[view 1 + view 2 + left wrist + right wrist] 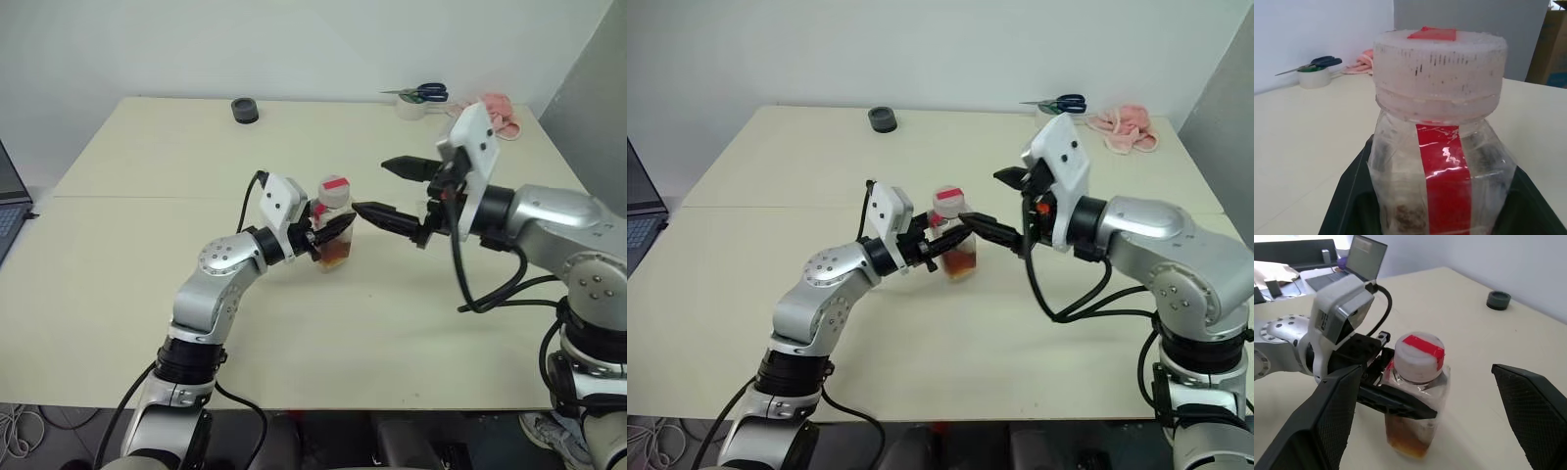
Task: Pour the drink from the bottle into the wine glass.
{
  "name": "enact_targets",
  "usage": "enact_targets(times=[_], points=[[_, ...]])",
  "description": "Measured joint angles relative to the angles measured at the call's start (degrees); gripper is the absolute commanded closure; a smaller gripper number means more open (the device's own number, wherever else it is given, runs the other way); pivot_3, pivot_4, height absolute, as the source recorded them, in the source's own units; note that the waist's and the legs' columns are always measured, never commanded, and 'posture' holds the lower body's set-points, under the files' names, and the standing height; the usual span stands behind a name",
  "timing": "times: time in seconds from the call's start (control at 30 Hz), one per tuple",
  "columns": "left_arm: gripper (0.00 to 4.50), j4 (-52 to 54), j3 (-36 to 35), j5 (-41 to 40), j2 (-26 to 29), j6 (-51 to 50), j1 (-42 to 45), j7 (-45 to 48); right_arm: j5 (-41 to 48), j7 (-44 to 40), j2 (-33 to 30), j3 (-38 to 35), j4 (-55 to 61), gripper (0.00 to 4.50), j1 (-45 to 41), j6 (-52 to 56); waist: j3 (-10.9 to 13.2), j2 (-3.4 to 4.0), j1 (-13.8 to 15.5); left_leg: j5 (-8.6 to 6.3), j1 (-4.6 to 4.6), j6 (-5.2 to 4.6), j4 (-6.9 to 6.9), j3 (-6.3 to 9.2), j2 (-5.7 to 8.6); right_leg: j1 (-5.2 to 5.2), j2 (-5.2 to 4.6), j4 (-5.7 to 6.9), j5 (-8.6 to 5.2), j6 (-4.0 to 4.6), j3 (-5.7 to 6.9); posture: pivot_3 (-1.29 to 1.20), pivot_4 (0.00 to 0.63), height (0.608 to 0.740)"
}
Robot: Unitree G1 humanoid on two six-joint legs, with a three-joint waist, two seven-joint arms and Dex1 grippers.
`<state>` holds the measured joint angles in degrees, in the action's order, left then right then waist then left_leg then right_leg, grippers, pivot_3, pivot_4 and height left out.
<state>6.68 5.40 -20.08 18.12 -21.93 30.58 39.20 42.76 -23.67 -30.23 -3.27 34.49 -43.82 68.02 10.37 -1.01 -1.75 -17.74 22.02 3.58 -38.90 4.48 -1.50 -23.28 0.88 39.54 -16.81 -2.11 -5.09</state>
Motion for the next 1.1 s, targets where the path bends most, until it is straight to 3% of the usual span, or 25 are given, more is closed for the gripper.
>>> enact_targets(times=[0.3,0.6,0.7,0.87,1.1], points=[[2.68,-1.4,1.0,0.3,-0.4,0.9,1.2,1.4,-3.5,11.2,8.2,1.5,0.0,0.00,0.1,2.0,0.0,0.00,-0.1,0.01,0.00,0.00,0.00,0.01,0.00,0.00,0.02,0.02,0.00,0.00,0.01,0.00,0.150,0.740],[2.68,-1.4,1.1,0.4,-0.4,1.0,1.3,1.4,-4.5,12.9,10.9,4.1,-1.2,0.00,1.1,2.0,0.0,0.01,-0.1,0.01,0.01,0.00,0.01,0.01,0.00,-0.01,0.02,0.01,0.00,0.00,0.01,0.00,0.150,0.740],[2.68,-1.4,1.1,0.5,-0.5,1.0,1.3,1.4,-5.0,12.8,11.2,4.2,-1.9,0.62,1.1,2.0,0.0,0.01,-0.1,0.01,0.01,-0.01,0.00,-0.01,0.00,-0.01,0.02,0.02,0.00,0.00,0.00,0.00,0.150,0.740],[2.68,-1.4,1.1,1.0,-0.7,1.1,1.2,1.0,-5.3,11.7,11.4,5.0,-2.9,2.38,1.0,1.7,0.0,0.01,-0.1,0.01,0.01,-0.01,0.02,0.00,0.01,-0.01,0.03,0.00,0.00,0.00,0.01,0.00,0.150,0.740],[2.68,-1.1,1.0,1.1,-0.7,1.1,0.9,0.1,-5.4,9.3,11.0,5.0,-4.8,2.51,0.5,0.2,0.0,0.01,-0.1,0.01,0.01,-0.01,0.01,0.00,0.01,-0.01,0.03,0.00,0.00,0.00,0.01,0.00,0.150,0.740]])
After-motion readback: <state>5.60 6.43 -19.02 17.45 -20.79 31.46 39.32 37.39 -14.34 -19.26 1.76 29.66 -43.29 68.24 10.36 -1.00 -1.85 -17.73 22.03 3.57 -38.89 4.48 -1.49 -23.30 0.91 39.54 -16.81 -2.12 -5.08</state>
